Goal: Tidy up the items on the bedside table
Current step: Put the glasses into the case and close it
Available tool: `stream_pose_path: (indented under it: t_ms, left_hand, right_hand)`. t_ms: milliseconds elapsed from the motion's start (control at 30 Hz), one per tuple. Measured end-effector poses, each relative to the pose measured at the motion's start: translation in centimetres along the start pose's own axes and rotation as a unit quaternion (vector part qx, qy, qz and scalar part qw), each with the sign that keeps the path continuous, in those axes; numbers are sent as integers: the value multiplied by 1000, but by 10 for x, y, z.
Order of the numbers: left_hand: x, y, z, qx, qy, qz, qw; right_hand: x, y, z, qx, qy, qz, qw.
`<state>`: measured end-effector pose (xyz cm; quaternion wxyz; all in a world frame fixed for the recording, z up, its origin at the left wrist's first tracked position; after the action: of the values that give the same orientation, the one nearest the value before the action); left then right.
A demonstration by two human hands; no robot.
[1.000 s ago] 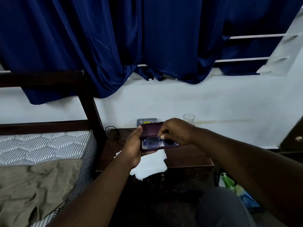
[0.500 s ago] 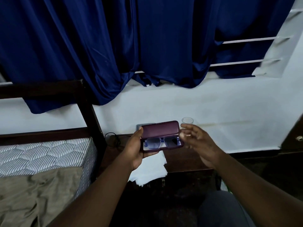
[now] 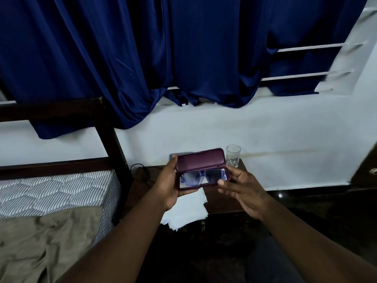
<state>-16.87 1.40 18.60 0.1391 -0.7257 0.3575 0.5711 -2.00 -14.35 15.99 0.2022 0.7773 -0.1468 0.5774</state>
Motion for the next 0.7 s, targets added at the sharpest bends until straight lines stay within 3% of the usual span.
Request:
stream_pose_path:
  t_ms: [233, 700]
  left_hand:
    - [-6, 2, -6, -30, -33, 18, 999]
    - [-9, 0, 7, 32, -62, -31, 997]
  right_hand:
    - [-11, 2, 0, -13, -13, -10, 1000]
    - [-14, -6, 8, -12, -48, 10, 999]
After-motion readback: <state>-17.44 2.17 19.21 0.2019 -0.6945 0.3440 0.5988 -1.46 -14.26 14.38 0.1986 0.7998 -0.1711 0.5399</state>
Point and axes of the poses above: each hand's wrist, its own y-axis away from the middle knuckle, its own z-axis out of the back of the hand, x = y × z, the point moved 2 cm from there along -y, towards the middle knuckle, and after that the axes turned 8 degrees about -z, right-handed, at the moved point
